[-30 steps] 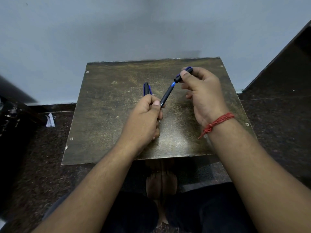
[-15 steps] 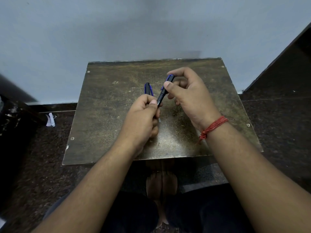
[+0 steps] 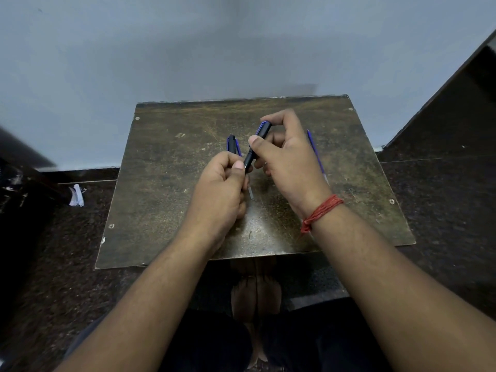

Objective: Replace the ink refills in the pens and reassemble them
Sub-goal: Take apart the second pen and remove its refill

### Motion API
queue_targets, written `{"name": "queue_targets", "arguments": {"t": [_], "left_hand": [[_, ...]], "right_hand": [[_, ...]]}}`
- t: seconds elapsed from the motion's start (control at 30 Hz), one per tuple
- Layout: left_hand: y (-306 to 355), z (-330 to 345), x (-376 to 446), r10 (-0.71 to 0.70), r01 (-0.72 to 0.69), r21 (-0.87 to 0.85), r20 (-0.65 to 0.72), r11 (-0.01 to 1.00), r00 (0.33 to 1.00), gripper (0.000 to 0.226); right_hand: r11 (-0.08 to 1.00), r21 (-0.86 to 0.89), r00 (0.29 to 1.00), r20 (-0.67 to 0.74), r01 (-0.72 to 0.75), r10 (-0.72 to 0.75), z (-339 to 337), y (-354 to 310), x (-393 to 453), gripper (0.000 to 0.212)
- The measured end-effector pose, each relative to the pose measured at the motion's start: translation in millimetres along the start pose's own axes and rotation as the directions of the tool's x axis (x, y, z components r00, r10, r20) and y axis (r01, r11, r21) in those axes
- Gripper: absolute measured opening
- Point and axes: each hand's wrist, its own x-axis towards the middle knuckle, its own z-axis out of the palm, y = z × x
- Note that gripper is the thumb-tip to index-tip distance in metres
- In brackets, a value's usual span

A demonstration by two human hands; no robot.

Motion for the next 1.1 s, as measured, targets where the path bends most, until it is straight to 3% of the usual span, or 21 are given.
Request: {"name": "queue_targets", "arguments": {"t": [0.3, 0.53, 0.7, 0.97, 1.1], "left_hand": [[-0.8, -0.6, 0.0, 0.024, -0.023, 0.025, -0.046, 0.999, 0.999, 0.025], [-8.1, -0.1, 7.2, 0.128, -0.117, 0.149, -0.064, 0.982, 0.990, 0.021], [-7.0, 4.6, 5.6, 0.187, -0.162, 0.247, -0.081, 0.955, 0.979, 0.018], [-7.0, 2.1, 1.7, 0.222, -0.202, 0.274, -0.047, 0.940, 0.974, 0.021], [-1.4, -6.5, 4.8, 0.298, -0.236, 0.356, -0.128, 0.904, 0.946, 0.016]], "right_hand": [[0.999, -0.038, 0.999, -0.045, 0.016, -0.017, 12.0, 0.2, -2.8, 0.022], [0.985, -0.162, 0.994, -0.075, 0.062, -0.075, 16.4, -2.7, -7.3, 0.045], [0.989, -0.147, 0.989, -0.142, 0.006, -0.027, 16.0, -8.5, -11.9, 0.024], [0.997, -0.069, 0.946, -0.319, 0.043, -0.062, -12.1, -13.4, 2.4, 0.009], [0.928, -0.374, 0.953, -0.278, 0.006, -0.118, -35.7, -6.1, 8.6, 0.008]]}}
